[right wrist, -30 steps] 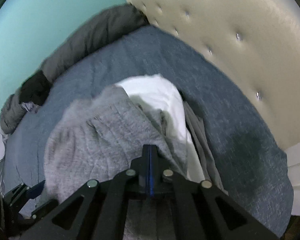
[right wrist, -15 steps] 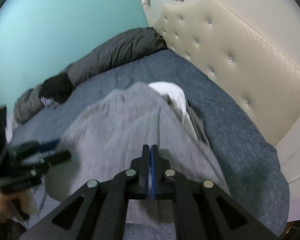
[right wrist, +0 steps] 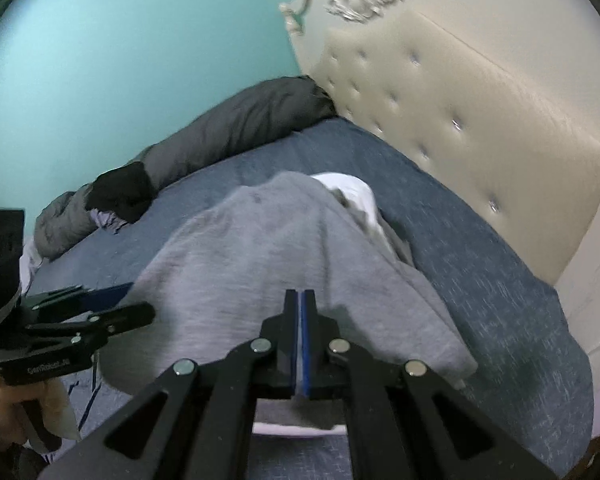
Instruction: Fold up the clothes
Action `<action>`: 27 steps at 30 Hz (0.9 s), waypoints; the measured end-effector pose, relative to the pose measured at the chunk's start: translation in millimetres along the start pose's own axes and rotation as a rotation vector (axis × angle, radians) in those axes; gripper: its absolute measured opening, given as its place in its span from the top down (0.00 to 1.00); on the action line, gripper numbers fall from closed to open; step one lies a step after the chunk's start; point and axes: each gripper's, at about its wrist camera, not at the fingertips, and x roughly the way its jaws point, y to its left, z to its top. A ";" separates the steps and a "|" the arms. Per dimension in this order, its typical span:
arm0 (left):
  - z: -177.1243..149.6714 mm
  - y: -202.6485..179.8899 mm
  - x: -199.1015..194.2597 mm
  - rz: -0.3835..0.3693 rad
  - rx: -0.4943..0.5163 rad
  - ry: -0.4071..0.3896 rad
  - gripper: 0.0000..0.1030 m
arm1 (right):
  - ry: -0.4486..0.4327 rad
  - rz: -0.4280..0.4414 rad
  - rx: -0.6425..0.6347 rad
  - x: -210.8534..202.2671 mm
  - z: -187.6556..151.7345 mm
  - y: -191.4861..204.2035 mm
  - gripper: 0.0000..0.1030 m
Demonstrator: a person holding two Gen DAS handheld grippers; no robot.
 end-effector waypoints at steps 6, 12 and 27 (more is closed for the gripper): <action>-12.5 -3.8 14.7 0.009 0.003 0.033 0.56 | 0.050 -0.041 -0.038 24.4 -18.2 5.0 1.00; -15.7 -0.5 9.5 0.001 -0.031 0.018 0.56 | 0.015 -0.028 0.014 17.7 -16.8 -1.3 1.00; -13.9 -19.1 -54.5 0.019 -0.036 -0.050 0.56 | -0.059 -0.055 0.047 -43.4 -22.0 15.3 0.98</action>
